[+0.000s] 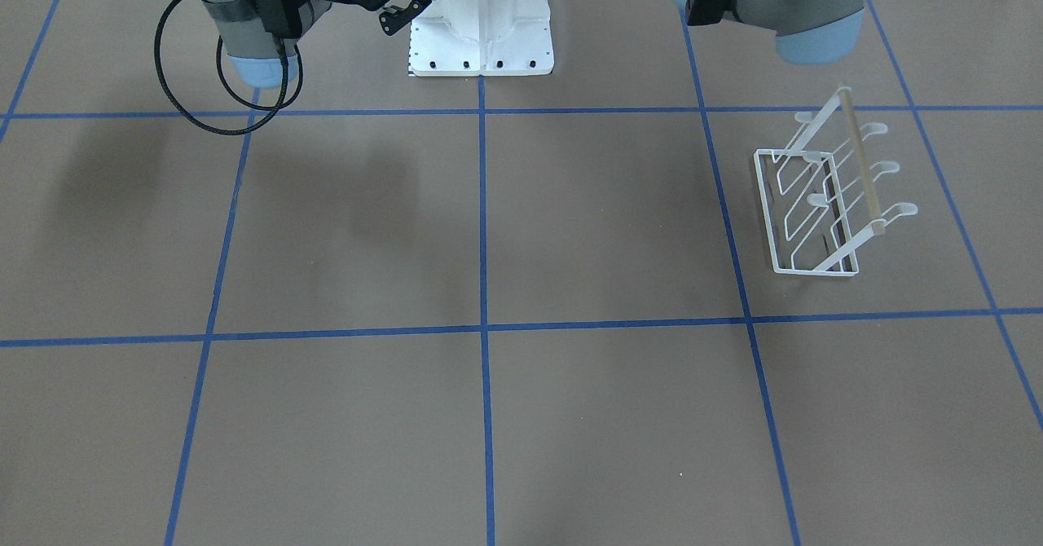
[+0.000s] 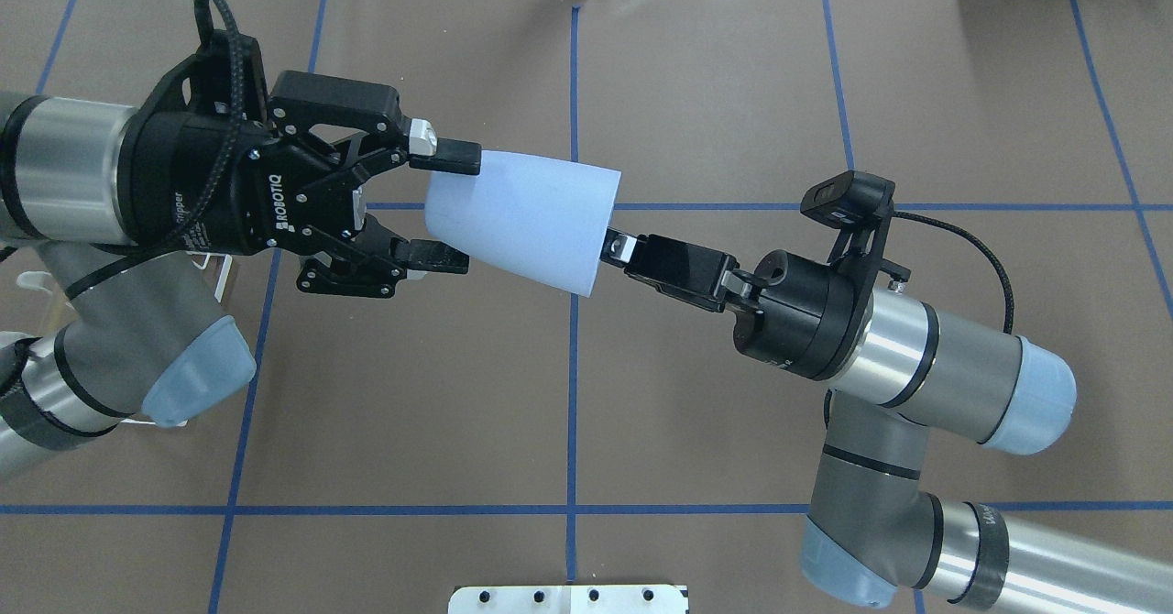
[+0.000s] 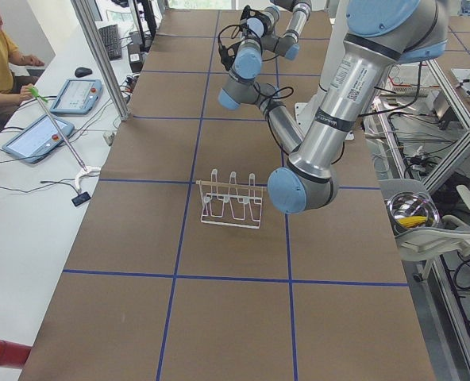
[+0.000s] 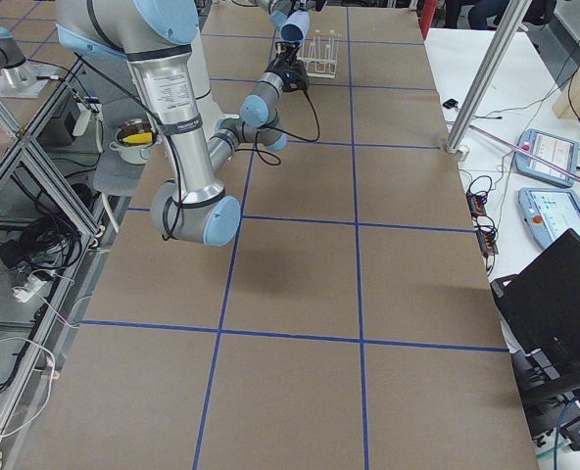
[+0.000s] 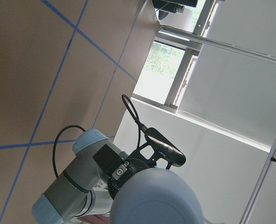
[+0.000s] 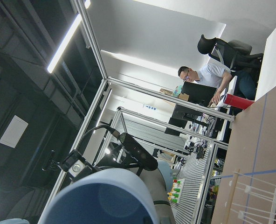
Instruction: Hang cup on cup holder
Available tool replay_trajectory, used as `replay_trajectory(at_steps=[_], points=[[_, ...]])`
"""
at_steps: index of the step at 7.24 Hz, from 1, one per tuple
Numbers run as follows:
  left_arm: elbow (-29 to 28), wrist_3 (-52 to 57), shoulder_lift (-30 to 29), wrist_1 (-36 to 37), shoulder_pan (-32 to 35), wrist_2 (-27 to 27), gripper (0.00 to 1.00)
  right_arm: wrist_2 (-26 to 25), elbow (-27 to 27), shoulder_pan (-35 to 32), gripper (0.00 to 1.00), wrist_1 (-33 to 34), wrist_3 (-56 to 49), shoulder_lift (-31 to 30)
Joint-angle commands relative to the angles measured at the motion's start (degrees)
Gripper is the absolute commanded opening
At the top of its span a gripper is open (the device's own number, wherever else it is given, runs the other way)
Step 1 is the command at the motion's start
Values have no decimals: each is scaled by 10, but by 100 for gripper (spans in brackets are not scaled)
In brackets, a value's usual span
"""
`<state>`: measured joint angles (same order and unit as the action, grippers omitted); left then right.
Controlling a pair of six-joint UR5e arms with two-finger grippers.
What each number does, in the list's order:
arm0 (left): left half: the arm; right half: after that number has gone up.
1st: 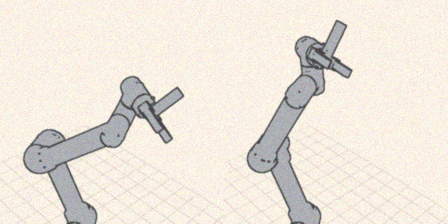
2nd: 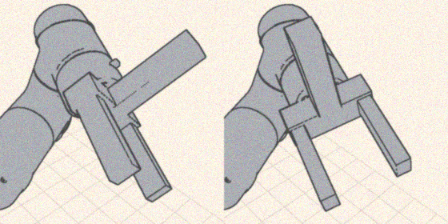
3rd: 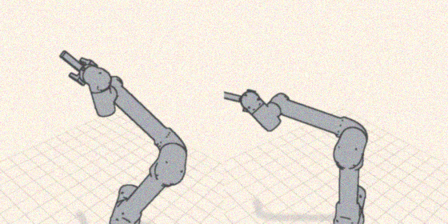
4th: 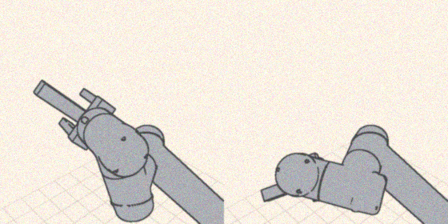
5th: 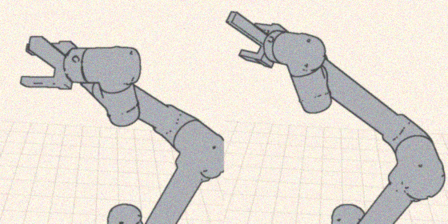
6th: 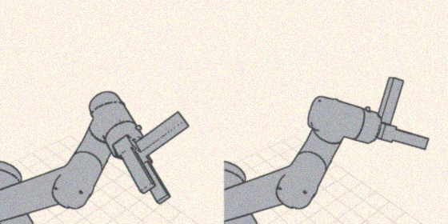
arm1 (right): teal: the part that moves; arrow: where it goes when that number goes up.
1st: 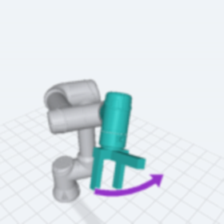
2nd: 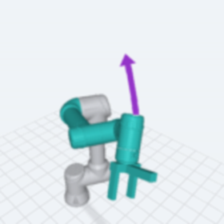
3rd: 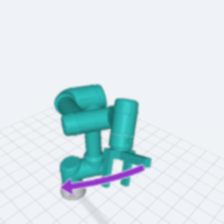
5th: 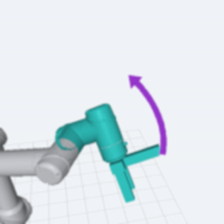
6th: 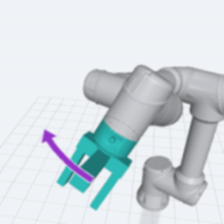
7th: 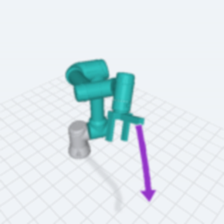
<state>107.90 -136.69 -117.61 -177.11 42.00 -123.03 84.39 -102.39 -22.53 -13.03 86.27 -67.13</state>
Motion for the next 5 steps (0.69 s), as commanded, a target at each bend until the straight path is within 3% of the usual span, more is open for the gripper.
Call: replay_trajectory(at_steps=[1,2,3,4,5], points=[[-6,2,3,-24,-13,18,14,-3,0,2,2,-1,0,1],[-6,5,3,-24,-13,18,0,-3,-3,2,23,-1,1,1],[-6,7,4,-23,-13,18,0,-3,-6,2,54,-1,3,1],[-6,8,4,-24,-12,18,0,-3,-8,2,99,-1,5,0],[-5,8,4,-24,-12,18,0,-3,-16,-1,100,-1,9,-2]])
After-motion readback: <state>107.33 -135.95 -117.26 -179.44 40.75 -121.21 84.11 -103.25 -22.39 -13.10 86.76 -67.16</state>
